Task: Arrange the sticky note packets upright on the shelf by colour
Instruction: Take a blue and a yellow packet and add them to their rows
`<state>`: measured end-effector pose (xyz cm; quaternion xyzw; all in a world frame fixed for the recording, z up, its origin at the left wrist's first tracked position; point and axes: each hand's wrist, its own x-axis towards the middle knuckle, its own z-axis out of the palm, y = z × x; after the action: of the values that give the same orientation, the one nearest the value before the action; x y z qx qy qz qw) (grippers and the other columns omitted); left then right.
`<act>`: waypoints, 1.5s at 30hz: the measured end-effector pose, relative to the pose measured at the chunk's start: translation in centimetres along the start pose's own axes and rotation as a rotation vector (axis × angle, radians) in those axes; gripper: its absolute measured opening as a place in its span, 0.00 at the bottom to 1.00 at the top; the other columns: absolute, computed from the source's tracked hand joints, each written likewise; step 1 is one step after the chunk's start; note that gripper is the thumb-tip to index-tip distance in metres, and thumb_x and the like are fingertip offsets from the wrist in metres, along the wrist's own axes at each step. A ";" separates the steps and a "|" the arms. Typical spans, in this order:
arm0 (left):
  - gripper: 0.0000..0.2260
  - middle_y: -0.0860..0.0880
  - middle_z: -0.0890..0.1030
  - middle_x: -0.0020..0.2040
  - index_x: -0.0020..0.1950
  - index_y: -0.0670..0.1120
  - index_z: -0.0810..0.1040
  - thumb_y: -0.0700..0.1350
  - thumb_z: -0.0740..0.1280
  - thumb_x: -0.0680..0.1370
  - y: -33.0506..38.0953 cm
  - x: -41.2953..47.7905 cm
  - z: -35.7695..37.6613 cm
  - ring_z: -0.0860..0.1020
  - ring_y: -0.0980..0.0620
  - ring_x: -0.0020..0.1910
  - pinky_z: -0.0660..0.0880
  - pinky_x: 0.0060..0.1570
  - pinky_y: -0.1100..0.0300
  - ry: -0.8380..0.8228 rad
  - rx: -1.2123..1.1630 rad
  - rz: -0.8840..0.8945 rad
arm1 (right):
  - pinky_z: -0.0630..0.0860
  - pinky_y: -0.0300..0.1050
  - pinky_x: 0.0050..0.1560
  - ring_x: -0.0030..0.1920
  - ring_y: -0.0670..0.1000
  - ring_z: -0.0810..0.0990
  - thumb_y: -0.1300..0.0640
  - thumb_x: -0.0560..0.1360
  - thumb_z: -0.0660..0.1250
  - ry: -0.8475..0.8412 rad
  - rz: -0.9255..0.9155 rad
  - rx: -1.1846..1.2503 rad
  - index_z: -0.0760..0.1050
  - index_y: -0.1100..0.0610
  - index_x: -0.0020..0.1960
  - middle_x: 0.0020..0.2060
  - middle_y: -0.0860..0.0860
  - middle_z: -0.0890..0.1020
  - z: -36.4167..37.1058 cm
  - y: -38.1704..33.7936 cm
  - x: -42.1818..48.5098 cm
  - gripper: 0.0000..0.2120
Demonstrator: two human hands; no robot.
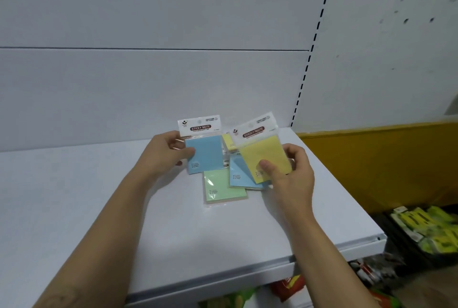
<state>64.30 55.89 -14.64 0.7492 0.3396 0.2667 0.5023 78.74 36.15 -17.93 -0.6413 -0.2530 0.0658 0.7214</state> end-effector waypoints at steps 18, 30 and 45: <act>0.10 0.45 0.82 0.37 0.47 0.44 0.81 0.33 0.75 0.69 0.6 -0.2 0.6 0.81 0.47 0.37 0.81 0.43 0.52 0.147 -0.014 0.099 | 0.75 0.51 0.53 0.49 0.54 0.78 0.60 0.73 0.70 0.013 -0.088 -0.501 0.79 0.53 0.59 0.45 0.49 0.81 0.0 0.0 -0.1 0.14; 0.09 0.40 0.81 0.43 0.44 0.44 0.82 0.36 0.77 0.67 1.3 -2.8 -7.9 0.80 0.46 0.36 0.78 0.34 0.60 0.298 0.031 0.097 | 0.69 0.33 0.39 0.40 0.48 0.78 0.61 0.70 0.74 -0.178 -0.059 -0.364 0.81 0.52 0.48 0.35 0.42 0.79 6.2 -4.6 2.6 0.08; 0.09 0.42 0.79 0.43 0.44 0.40 0.80 0.34 0.76 0.68 1.2 -13.7 -24.6 0.79 0.48 0.36 0.80 0.32 0.60 0.700 0.115 0.023 | 0.69 0.38 0.40 0.38 0.45 0.78 0.58 0.69 0.75 -0.604 -0.218 -0.193 0.80 0.52 0.47 0.36 0.44 0.80 22.2 -10.9 -3.7 0.07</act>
<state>37.80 58.97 -5.68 0.6430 0.4970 0.4936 0.3095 63.07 52.58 -7.41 -0.6275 -0.5273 0.1510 0.5526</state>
